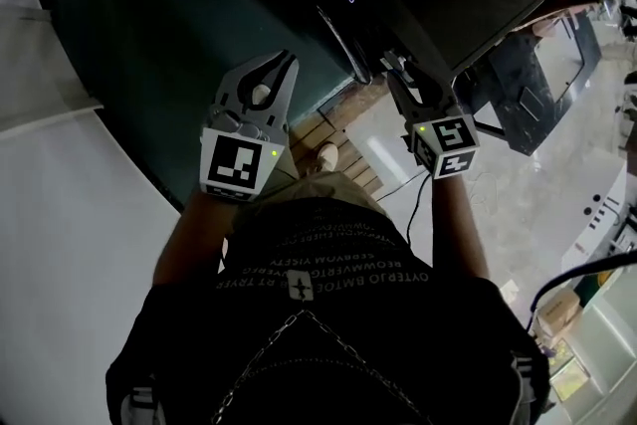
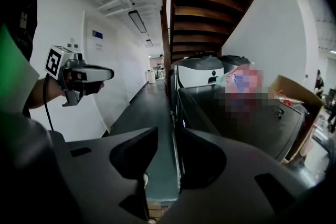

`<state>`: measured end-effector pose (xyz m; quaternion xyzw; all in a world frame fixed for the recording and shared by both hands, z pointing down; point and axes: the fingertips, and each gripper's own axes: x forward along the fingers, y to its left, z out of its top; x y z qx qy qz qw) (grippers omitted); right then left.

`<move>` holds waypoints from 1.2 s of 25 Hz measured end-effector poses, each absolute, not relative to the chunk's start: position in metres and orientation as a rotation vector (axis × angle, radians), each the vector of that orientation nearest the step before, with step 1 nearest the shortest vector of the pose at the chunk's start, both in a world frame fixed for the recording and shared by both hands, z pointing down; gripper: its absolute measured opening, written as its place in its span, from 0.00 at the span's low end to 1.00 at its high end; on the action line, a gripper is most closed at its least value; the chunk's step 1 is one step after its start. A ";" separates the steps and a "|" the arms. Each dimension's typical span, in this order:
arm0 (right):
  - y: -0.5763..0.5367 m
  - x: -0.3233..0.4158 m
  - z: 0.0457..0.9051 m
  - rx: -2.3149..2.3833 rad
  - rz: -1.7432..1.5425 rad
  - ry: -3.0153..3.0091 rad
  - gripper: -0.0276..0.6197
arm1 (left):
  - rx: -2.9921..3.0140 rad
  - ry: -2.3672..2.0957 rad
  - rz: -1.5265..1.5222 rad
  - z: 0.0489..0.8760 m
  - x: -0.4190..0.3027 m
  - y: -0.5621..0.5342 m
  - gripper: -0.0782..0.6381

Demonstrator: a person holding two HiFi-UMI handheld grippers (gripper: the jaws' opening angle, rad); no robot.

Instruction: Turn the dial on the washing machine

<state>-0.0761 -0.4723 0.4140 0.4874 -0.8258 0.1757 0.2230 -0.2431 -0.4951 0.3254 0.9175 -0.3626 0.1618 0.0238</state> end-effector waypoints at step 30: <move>-0.476 -0.038 0.540 1.407 0.333 -2.171 0.37 | 2.765 -1.119 0.563 0.386 -0.197 -0.381 0.15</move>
